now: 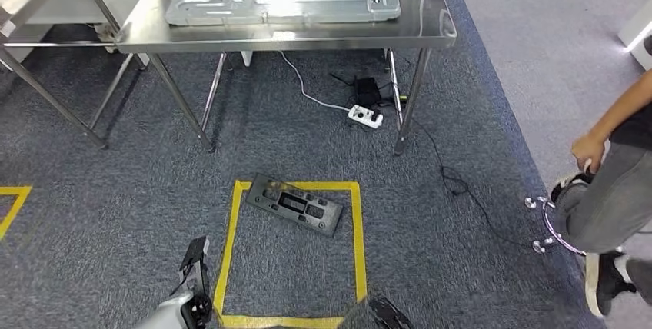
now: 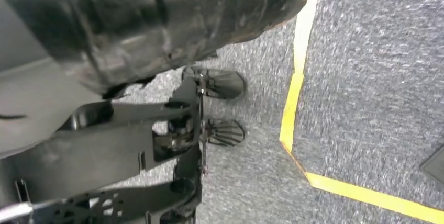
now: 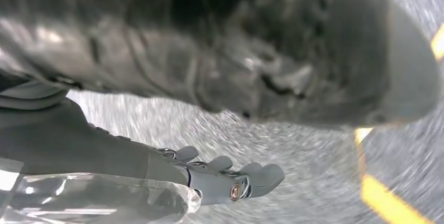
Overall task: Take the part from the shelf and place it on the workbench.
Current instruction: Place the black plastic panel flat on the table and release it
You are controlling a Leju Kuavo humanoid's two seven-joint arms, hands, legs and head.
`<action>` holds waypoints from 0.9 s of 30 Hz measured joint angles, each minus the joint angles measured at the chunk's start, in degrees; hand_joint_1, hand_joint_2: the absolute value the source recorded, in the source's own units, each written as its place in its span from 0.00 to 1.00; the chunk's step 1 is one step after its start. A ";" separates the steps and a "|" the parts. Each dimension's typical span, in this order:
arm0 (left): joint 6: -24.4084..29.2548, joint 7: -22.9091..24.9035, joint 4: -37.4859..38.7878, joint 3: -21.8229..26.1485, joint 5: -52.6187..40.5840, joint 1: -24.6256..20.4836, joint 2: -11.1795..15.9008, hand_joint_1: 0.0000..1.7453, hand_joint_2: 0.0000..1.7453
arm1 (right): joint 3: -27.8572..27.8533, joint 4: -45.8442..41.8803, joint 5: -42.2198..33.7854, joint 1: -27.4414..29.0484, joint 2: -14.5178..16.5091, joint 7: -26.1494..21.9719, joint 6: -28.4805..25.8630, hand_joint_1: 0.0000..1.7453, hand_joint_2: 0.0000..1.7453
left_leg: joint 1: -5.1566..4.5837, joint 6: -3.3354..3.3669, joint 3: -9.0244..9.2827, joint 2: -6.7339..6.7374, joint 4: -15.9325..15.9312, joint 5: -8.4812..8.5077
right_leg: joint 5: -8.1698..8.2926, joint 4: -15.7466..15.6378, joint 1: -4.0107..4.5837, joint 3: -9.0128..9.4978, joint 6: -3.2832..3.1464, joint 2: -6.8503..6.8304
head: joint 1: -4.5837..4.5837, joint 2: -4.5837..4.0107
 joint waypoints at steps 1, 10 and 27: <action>0.61 0.19 0.00 0.00 0.05 -0.28 -0.47 0.00 0.00 | 1.51 0.13 1.79 -0.44 0.17 0.20 1.12 0.00 0.00 | 0.05 -0.15 -1.62 0.17 3.47 -1.73 | 0.09 -0.04 0.09 -0.09 -0.14 -0.32 | -0.10 0.00; 3.42 1.83 0.00 0.00 1.11 -2.55 -3.63 0.00 0.00 | 13.98 0.97 11.73 -2.77 0.98 0.99 7.31 0.00 0.00 | -1.22 1.45 3.24 3.96 -5.64 2.66 | 0.47 -0.14 0.86 -0.21 0.36 -4.15 | -0.04 0.00; -12.49 -7.35 0.42 -6.24 -10.08 15.23 -2.89 0.00 0.00 | 20.52 3.32 5.12 4.39 -0.63 -4.25 -2.58 0.00 0.00 | -0.41 1.10 2.01 -5.57 -5.53 3.59 | -1.67 -0.07 0.11 1.43 1.10 2.53 | 0.38 0.00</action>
